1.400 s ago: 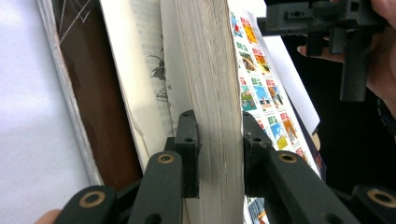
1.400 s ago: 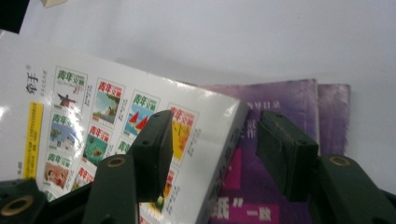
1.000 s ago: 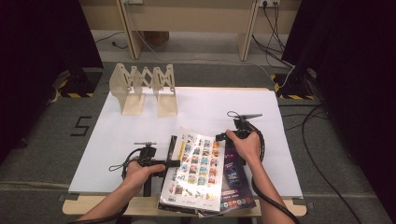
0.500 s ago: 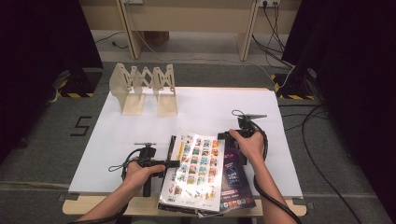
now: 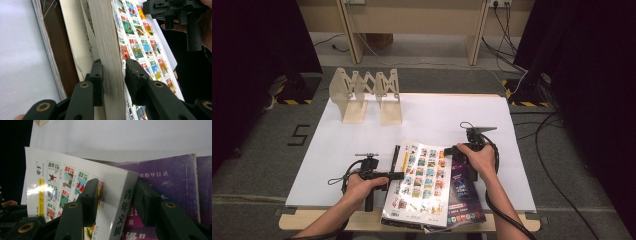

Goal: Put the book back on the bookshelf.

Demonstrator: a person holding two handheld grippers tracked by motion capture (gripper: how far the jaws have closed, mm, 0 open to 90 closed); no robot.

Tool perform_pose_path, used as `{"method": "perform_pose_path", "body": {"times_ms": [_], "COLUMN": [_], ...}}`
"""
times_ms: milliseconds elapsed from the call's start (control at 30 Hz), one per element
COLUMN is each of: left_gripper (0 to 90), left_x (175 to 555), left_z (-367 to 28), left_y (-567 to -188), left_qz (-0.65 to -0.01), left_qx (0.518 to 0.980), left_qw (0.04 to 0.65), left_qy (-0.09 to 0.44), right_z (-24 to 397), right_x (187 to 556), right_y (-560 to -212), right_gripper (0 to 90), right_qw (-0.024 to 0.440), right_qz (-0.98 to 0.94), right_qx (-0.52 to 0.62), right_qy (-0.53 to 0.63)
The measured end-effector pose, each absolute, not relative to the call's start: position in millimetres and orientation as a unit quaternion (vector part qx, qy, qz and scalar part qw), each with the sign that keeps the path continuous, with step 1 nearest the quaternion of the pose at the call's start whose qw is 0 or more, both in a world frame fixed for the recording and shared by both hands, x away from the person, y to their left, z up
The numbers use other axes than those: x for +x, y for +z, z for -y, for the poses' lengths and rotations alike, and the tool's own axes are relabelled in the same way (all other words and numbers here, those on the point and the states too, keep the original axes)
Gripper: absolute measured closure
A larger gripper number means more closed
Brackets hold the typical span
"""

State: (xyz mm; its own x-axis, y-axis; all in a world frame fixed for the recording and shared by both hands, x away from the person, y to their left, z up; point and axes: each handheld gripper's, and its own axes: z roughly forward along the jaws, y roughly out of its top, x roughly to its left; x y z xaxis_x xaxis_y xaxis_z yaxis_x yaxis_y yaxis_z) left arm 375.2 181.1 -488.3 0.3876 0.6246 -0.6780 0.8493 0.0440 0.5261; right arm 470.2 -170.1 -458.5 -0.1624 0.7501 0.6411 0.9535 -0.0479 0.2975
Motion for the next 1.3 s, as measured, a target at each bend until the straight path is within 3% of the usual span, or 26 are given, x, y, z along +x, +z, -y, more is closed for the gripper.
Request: {"method": "perform_pose_path", "body": {"times_ms": [233,733,900,1033,1300], "left_gripper": [67.9,67.7,67.5,66.8,59.8], "left_x": [375.8,377.1,377.1,377.7,376.3], "left_z": [-183.6,-183.4,-183.7,-187.2,-192.4], "left_y": [-488.2,-487.0,-486.6,-486.3,-480.8], "left_qz": [-0.545,-0.545,-0.545,-0.545,-0.541], "left_qx": [0.682,0.685,0.685,0.684,0.69], "left_qw": [0.473,0.469,0.468,0.467,0.469], "left_qy": [-0.121,-0.12,-0.12,-0.126,-0.106], "right_z": [165.1,162.7,161.4,165.5,153.5], "right_x": [468.5,472.8,472.3,472.0,465.6], "right_y": [-455.2,-462.3,-461.8,-452.6,-417.0], "right_gripper": [59.9,56.5,59.8,70.3,73.9], "right_qw": [0.15,0.159,0.153,0.183,0.171], "right_qz": [0.676,0.674,0.677,0.653,0.664], "right_qx": [-0.62,-0.622,-0.62,-0.618,-0.592], "right_qy": [-0.371,-0.365,-0.365,-0.397,-0.423]}}
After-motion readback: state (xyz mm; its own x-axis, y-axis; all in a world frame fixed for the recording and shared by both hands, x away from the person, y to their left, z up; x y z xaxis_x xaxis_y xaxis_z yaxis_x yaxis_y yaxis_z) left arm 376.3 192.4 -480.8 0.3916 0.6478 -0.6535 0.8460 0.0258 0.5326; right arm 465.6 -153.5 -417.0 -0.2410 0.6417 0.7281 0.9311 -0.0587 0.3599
